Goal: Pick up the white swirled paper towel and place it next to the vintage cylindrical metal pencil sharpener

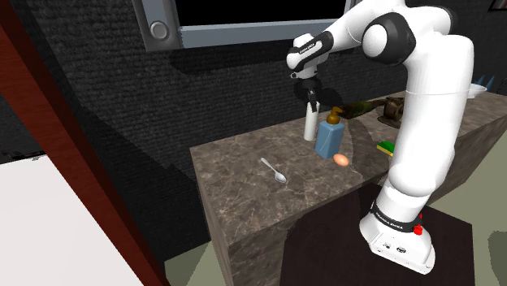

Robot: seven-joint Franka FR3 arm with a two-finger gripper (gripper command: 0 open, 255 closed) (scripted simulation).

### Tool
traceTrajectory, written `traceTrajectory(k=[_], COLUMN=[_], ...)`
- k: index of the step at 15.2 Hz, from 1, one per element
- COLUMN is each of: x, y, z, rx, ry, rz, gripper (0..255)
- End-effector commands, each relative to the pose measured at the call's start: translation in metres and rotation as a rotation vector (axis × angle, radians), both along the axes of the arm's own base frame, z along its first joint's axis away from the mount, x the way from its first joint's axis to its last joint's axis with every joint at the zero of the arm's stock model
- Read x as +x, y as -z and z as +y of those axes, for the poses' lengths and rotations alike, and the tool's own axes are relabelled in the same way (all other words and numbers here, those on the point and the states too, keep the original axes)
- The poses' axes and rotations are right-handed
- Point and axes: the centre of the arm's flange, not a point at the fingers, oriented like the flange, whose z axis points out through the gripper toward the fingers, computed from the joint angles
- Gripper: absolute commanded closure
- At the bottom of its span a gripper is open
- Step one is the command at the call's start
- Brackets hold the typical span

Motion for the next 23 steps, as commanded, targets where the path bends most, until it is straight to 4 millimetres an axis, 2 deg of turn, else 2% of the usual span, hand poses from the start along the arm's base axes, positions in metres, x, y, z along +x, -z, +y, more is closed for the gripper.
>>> traceTrajectory(k=[1, 23], x=[0.0, 0.0], y=[0.0, -0.116], z=[0.0, 0.0], rx=[0.0, 0.0], ry=[0.0, 0.0], rz=[0.0, 0.0], gripper=[255, 255])
